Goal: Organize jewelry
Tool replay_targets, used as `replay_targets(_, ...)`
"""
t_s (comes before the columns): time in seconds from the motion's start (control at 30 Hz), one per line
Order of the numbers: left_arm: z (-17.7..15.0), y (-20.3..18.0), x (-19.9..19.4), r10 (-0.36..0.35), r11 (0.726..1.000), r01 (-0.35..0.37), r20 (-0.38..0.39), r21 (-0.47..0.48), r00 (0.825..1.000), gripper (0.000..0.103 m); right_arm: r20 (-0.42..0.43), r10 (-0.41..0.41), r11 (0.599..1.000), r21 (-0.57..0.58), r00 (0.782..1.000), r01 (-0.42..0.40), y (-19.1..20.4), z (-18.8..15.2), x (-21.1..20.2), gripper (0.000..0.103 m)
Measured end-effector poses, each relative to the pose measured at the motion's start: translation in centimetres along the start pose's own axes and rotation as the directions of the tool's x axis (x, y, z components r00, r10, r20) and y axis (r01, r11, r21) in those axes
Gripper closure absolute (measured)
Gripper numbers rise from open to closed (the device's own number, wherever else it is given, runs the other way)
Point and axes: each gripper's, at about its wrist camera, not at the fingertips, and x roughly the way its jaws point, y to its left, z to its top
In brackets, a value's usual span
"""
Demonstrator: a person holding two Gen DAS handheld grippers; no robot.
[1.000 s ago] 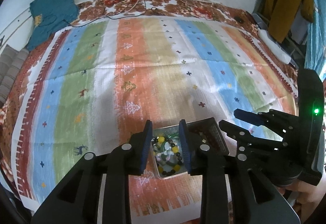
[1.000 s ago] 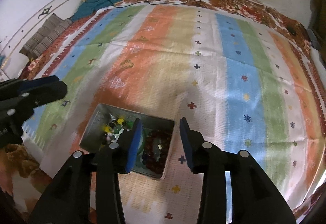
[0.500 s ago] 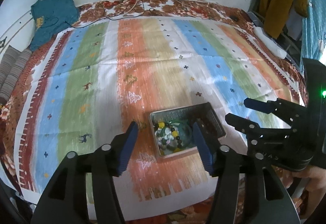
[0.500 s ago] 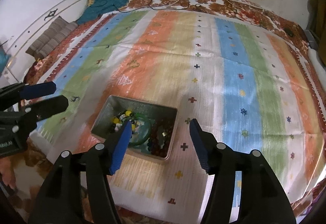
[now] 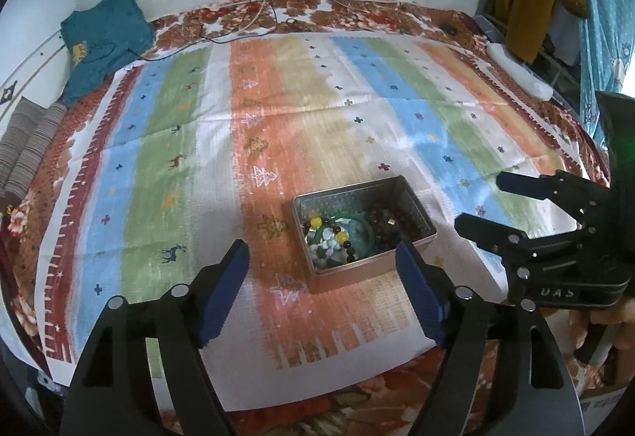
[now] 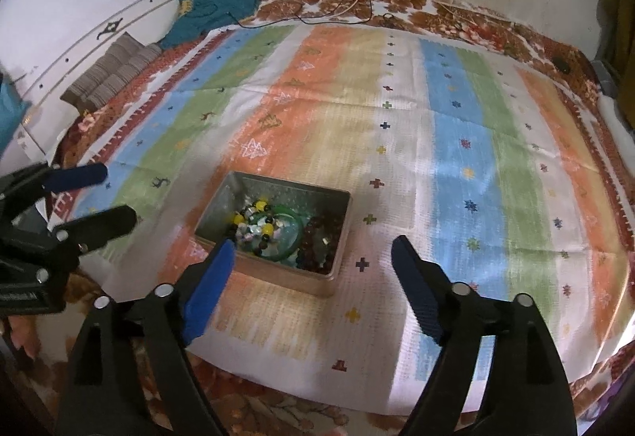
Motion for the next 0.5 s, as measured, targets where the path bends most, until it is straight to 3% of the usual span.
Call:
replay_targets(0.07,-0.2,0.0,-0.3,0.001,1.0,-0.001,0.006,0.0,1.0,0.023,0.009,-0.033,0.999,-0.025,0.999,0.033,0.4,-0.4,-0.3,0.016)
replay_targets(0.5,-1.8,0.0,-2.0,-0.001,1.0,0.0,0.065,0.005,0.998,0.006,0.061,-0.005,1.0,0.007,0.998,0.005,0.1,-1.4,-2.7,0.005)
